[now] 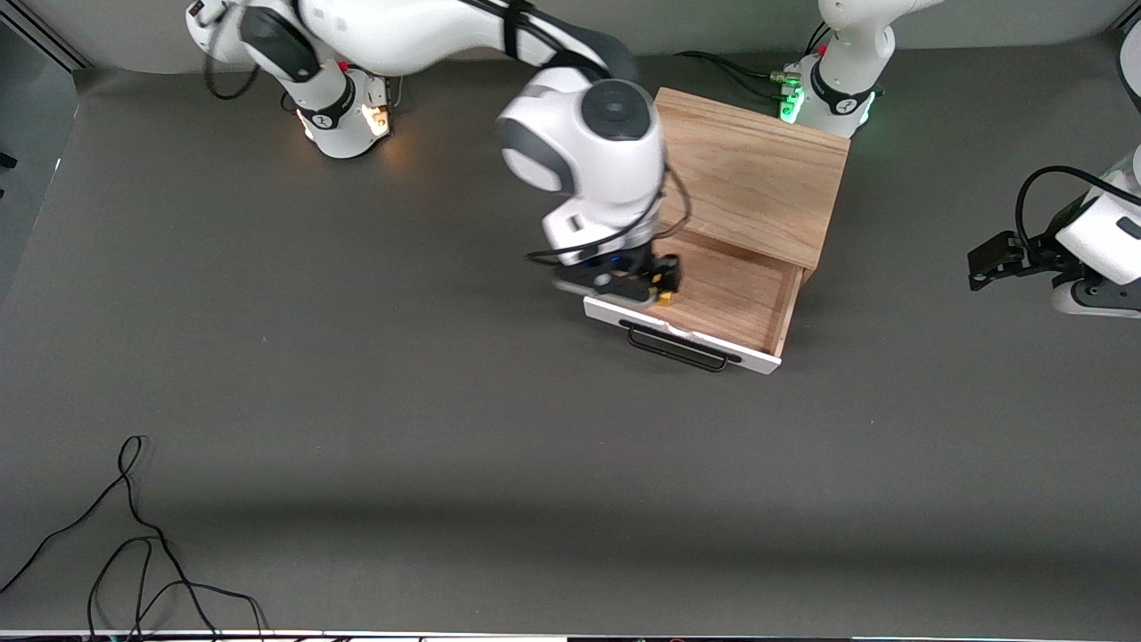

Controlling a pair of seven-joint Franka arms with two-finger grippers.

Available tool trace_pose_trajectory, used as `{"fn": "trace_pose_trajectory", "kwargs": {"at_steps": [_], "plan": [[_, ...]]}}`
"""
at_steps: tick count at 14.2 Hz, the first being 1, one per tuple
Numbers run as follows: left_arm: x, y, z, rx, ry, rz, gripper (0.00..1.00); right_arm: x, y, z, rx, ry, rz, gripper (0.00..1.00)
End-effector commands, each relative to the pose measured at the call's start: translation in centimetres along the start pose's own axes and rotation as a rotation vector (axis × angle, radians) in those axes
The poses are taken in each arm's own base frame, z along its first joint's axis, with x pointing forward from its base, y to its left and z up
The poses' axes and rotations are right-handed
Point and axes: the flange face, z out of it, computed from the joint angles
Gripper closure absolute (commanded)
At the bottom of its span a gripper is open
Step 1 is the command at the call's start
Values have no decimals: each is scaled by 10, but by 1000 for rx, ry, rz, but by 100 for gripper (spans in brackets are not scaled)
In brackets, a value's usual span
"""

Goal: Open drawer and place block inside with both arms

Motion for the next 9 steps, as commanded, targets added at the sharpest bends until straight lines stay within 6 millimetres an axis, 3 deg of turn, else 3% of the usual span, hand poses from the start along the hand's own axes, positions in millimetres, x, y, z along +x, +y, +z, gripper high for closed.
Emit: {"fn": "trace_pose_trajectory", "kwargs": {"at_steps": [1, 4, 6, 9], "plan": [[-1, -1, -6, -10, 17, 14, 0, 72, 65, -34, -24, -54, -31, 0], [-1, 1, -6, -10, 13, 18, 0, 148, 158, -70, 2, -85, -82, 0], [-2, 0, -7, -9, 9, 19, 0, 189, 228, -84, 18, -101, -104, 0], [-4, -6, -6, -9, -1, 69, 0, 217, 309, -105, 23, -55, -77, 0]]}}
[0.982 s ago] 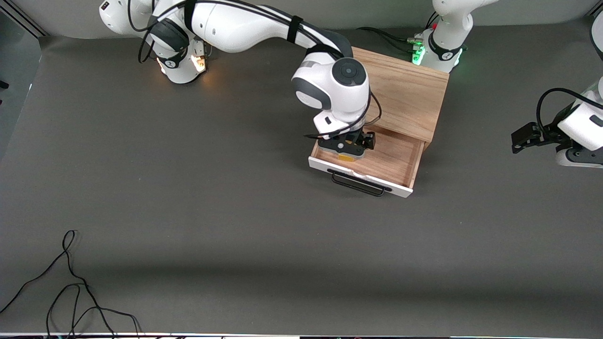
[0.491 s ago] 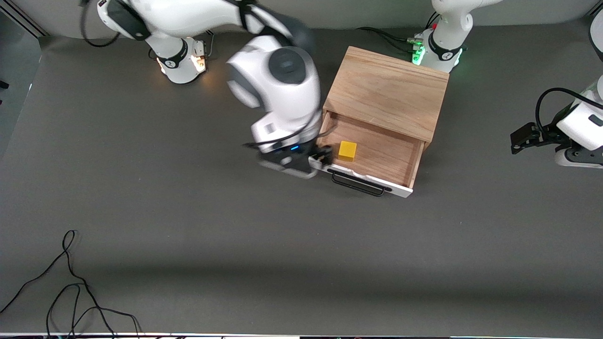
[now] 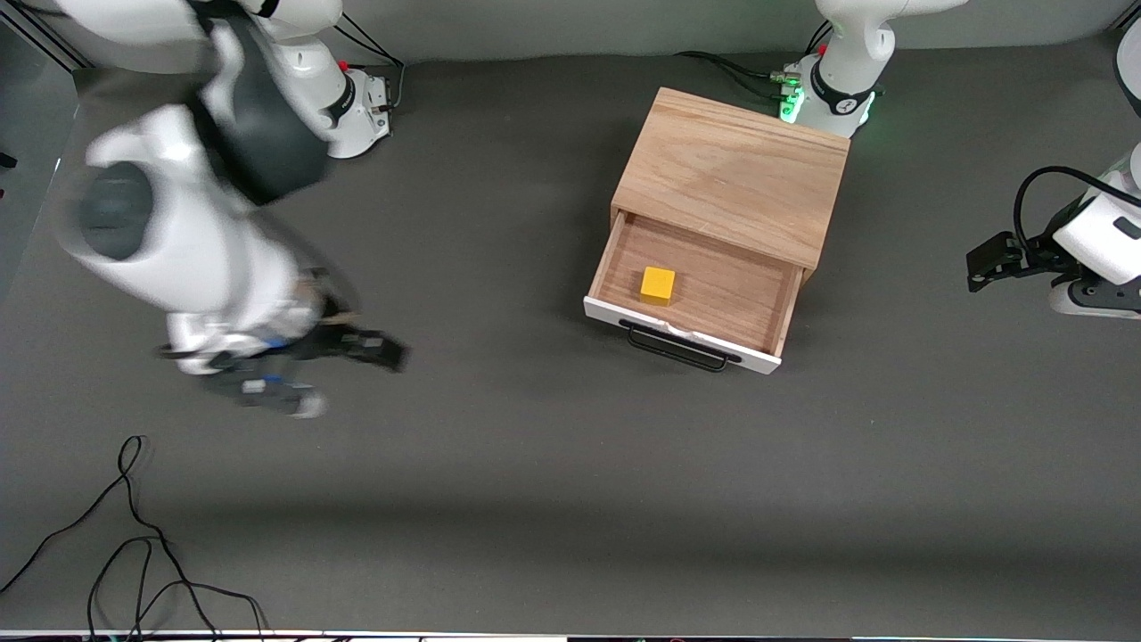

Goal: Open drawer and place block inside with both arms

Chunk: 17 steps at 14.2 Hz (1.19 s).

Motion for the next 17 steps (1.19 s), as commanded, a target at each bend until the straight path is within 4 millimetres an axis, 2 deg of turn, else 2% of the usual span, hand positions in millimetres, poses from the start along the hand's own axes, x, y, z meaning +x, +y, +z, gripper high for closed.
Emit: {"fn": "trace_pose_trajectory", "kwargs": {"at_steps": [1, 3, 6, 9, 12, 17], "plan": [[-5, -5, -6, -11, -8, 47, 0, -15, 69, -15, -14, 35, -34, 0], [-6, -5, -7, -13, -8, 47, 0, -24, 108, -28, -33, 66, -61, 0], [-8, -4, -8, -15, -15, 48, 0, -15, 171, -38, -64, 65, -106, 0], [-9, -3, -8, -17, -18, 50, 0, -11, 210, -45, -57, 21, -147, 0], [-9, -2, -8, -32, -16, 49, 0, -8, 216, -48, -41, 13, -189, 0], [-9, -1, -8, -33, -16, 57, 0, 2, 212, -47, -53, 18, -214, 0]]}}
